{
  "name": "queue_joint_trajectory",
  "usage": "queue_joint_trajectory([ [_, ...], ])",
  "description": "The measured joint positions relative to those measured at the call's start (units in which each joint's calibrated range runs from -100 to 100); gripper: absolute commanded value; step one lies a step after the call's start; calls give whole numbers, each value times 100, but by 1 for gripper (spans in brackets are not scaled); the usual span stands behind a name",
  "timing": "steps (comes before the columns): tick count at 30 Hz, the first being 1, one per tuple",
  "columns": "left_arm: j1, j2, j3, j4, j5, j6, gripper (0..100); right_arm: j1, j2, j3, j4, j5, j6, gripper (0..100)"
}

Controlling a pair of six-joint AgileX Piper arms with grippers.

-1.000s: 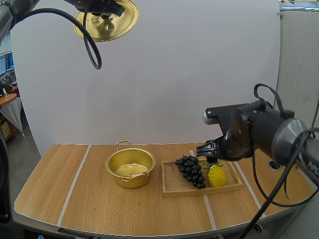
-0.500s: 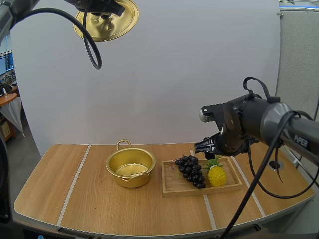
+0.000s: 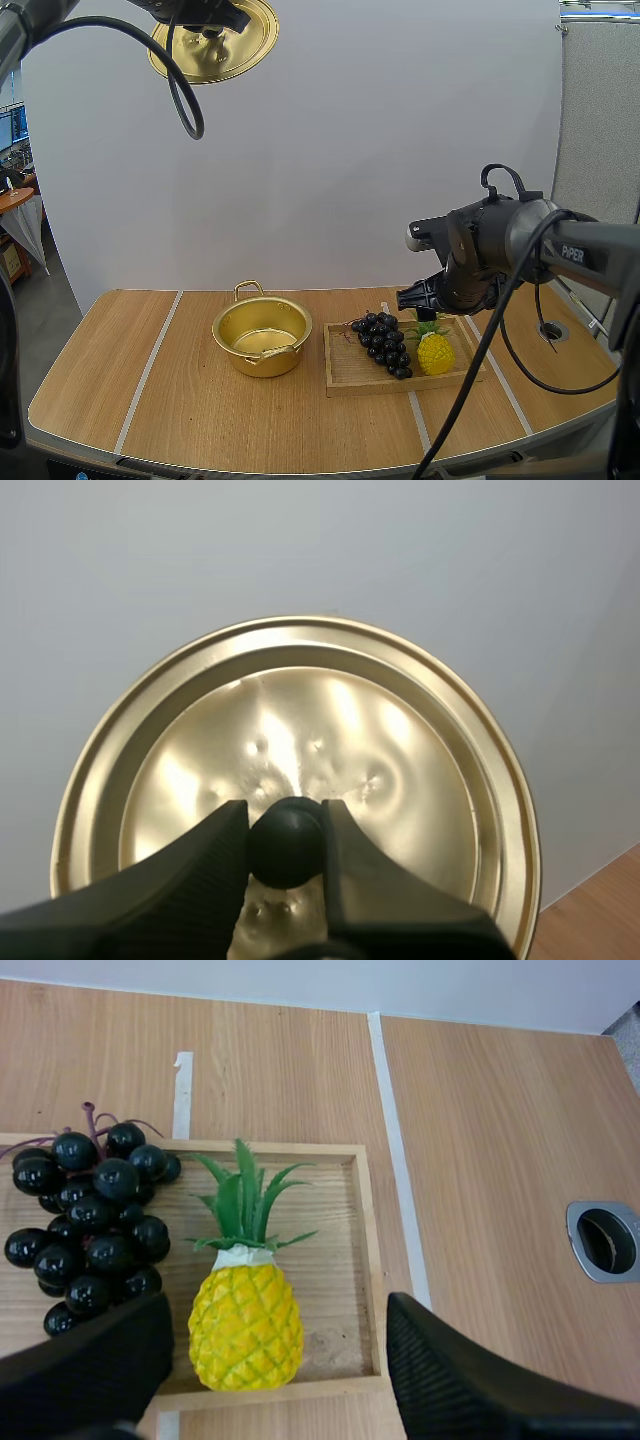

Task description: Open the pot, put the pineapple inside, and close it

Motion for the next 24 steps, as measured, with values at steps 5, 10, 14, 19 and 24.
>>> queue_joint_trajectory([
  [5,0,0,0,0,0,0,0,-26,216,0,0,-196,-49,100],
  [10,0,0,0,0,0,0,0,-40,500,0,117,-356,-158,100],
  [14,0,0,0,0,0,0,0,-40,770,0,177,-597,-196,100],
  [19,0,0,0,0,0,0,0,-40,1224,0,209,-948,-212,100],
  [24,0,0,0,0,0,0,0,-40,1442,0,264,-1071,-212,100],
])
